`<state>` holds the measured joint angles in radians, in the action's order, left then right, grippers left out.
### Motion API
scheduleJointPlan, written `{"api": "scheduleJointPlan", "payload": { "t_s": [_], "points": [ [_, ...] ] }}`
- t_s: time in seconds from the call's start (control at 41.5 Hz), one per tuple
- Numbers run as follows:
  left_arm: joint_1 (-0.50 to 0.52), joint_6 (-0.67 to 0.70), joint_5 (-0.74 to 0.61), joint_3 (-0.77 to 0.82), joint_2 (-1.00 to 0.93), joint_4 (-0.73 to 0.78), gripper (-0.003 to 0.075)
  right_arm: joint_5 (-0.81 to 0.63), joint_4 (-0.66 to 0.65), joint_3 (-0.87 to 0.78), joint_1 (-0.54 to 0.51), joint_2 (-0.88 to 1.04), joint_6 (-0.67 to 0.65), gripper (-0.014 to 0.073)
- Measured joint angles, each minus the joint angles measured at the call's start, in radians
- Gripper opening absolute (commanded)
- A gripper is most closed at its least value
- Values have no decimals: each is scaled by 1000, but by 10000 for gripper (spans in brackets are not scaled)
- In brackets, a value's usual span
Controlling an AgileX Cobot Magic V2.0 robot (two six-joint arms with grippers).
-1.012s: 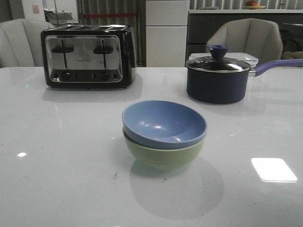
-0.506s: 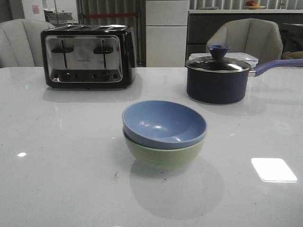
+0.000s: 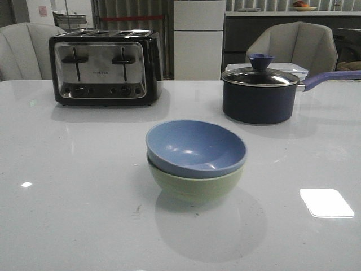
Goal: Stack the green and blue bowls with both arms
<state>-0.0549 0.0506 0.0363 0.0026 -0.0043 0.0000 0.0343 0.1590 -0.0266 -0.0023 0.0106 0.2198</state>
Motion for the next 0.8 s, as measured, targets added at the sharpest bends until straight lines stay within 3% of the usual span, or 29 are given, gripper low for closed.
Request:
{"api": "scheduleJointPlan", "payload": {
  "t_s": [0.651, 0.795],
  "points": [
    [0, 0, 0, 0, 0, 0, 93, 4, 0, 0, 0, 0, 0, 54],
    [0, 0, 0, 0, 0, 0, 93, 0, -49, 0, 0, 0, -47, 54]
  ]
}}
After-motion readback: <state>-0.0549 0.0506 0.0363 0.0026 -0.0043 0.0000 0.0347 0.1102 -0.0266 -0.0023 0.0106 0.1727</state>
